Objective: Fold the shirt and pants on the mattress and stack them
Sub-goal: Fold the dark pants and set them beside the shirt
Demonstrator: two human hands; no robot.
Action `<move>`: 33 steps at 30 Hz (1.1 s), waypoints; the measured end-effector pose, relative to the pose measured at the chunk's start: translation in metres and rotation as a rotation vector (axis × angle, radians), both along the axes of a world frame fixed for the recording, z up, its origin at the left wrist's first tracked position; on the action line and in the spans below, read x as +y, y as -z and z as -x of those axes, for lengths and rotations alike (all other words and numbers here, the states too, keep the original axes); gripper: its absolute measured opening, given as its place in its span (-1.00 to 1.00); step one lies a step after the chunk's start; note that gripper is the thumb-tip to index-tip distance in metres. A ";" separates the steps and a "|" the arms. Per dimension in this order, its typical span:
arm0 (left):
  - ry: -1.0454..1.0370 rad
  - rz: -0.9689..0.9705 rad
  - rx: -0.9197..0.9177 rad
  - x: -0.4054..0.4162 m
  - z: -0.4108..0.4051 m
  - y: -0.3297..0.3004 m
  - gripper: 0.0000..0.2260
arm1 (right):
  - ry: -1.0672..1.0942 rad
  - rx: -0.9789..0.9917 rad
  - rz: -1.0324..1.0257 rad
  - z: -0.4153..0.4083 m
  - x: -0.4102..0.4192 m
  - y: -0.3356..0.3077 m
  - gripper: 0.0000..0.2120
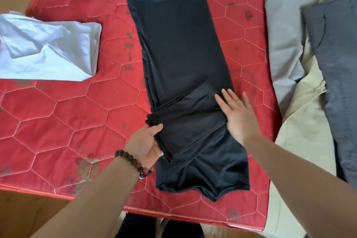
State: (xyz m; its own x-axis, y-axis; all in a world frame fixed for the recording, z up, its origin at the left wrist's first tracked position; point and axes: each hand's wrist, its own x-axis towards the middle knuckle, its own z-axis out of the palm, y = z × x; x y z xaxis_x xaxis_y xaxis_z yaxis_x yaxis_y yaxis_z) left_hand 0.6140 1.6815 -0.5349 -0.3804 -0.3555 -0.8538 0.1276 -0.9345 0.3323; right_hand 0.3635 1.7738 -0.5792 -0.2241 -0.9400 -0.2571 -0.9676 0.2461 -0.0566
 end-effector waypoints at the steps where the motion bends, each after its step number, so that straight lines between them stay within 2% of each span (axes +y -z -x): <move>1: 0.003 0.011 -0.007 0.001 0.000 0.003 -0.76 | -0.013 0.026 -0.003 0.009 0.001 -0.001 -0.23; 5: 0.027 0.029 0.027 0.004 -0.001 0.013 -0.76 | -0.038 0.054 0.061 0.023 0.008 0.001 -0.16; 8: 0.075 0.028 -0.077 0.008 -0.001 0.020 -0.75 | 0.003 0.057 -0.079 0.022 0.016 0.004 -0.18; 10: 0.089 0.027 -0.120 0.008 0.000 0.023 -0.77 | -0.003 0.046 -0.099 0.020 0.018 0.003 -0.21; 13: 0.075 0.003 -0.134 0.005 0.001 0.021 -0.82 | -0.098 -0.051 0.060 0.017 0.020 -0.008 -0.31; 16: 0.061 -0.030 -0.157 0.003 0.003 0.018 -0.79 | -0.149 -0.148 0.219 0.001 0.009 -0.017 -0.36; 18: 0.050 -0.048 -0.171 0.005 0.004 0.018 -0.76 | -0.219 -0.170 0.235 -0.029 -0.007 -0.014 -0.40; 21: 0.063 -0.089 -0.188 0.003 0.002 0.014 -0.73 | -0.348 -0.121 0.141 -0.066 -0.021 0.008 -0.44; 24: 0.180 -0.066 -0.337 -0.007 -0.005 0.002 -0.67 | -0.123 -0.065 0.096 -0.053 -0.025 0.023 -0.43; 25: 0.220 0.028 -0.477 -0.010 -0.007 0.000 -0.67 | -0.030 -0.042 0.119 -0.045 -0.025 0.025 -0.43; 26: 0.263 0.214 -0.664 -0.010 -0.010 0.001 -0.71 | 0.053 -0.017 0.145 -0.037 -0.024 0.026 -0.43; 28: 0.389 0.806 -0.985 -0.001 -0.011 0.005 -0.86 | 0.143 0.004 0.192 -0.029 -0.023 0.026 -0.42; 29: 0.452 1.111 -0.997 0.005 -0.005 0.005 -0.91 | 0.120 -0.009 0.216 -0.032 -0.022 0.026 -0.42; 31: 0.633 1.542 -0.832 0.017 0.009 0.016 -0.84 | -0.048 -0.041 0.242 -0.042 -0.021 0.027 -0.44; 33: 0.929 1.703 -0.697 0.026 0.019 0.037 -0.69 | -0.214 -0.028 0.204 -0.050 -0.016 0.033 -0.46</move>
